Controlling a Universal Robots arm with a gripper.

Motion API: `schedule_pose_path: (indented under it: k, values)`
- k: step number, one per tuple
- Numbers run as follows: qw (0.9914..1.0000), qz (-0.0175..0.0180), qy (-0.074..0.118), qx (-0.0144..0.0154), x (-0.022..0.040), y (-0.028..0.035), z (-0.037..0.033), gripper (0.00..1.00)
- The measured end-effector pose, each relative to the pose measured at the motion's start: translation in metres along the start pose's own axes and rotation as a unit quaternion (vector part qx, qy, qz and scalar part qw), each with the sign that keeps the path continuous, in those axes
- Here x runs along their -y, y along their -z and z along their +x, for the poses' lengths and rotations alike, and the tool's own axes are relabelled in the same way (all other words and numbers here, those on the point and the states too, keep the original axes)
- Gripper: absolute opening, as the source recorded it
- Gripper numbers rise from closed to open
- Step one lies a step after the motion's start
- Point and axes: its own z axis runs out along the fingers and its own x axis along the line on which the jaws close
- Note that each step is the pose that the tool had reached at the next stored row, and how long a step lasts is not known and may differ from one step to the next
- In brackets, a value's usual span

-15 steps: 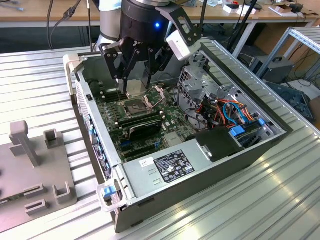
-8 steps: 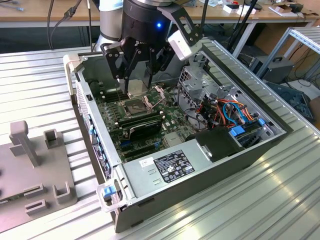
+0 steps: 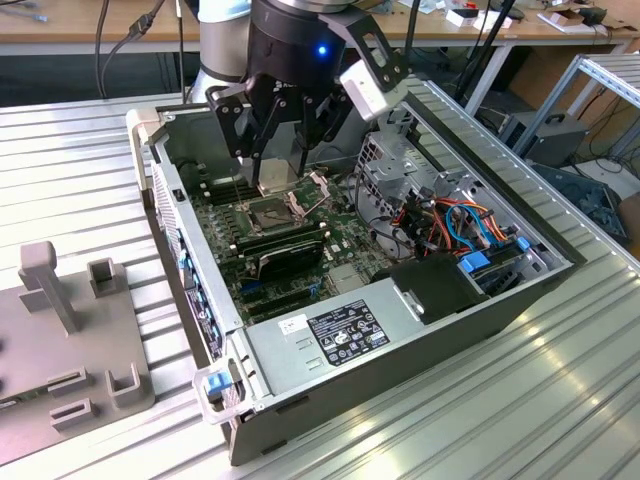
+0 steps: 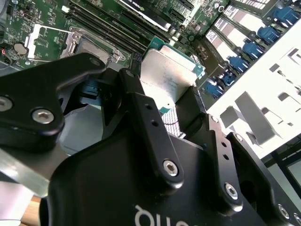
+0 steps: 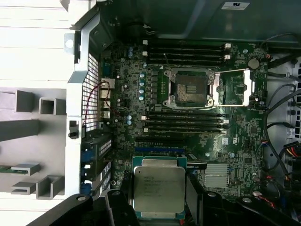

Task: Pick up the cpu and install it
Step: 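Pick up the cpu and move it towards the insertion slot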

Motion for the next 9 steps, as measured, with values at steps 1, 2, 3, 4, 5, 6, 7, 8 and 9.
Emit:
schedule_pose_path:
  k: [1, 2, 3, 4, 5, 6, 7, 8, 9]
  values:
    - [1.00000, 0.0000, 0.000, 0.0000, 0.0000, 0.0000, -0.0003, 0.54]
    - [1.00000, 0.0000, 0.000, 0.0000, 0.0000, 0.0000, -0.0005, 0.54]
    - [1.00000, 0.0000, 0.000, 0.0000, 0.0000, 0.0000, -0.0006, 0.54]
    - [1.00000, 0.0000, 0.000, 0.0000, 0.0000, 0.0000, -0.0008, 0.54]
    - [1.00000, 0.0000, 0.000, 0.0000, 0.0000, 0.0000, -0.0009, 0.54]
    - [1.00000, 0.0000, 0.000, 0.0000, 0.0000, 0.0000, -0.0012, 0.54]
    - [1.00000, 0.0000, 0.000, 0.0000, 0.0000, 0.0000, -0.0013, 0.54]
    - [1.00000, 0.0000, 0.000, 0.0000, 0.0000, 0.0000, -0.0019, 0.54]
    - [1.00000, 0.0000, 0.000, 0.0000, 0.0000, 0.0000, -0.0024, 0.54]
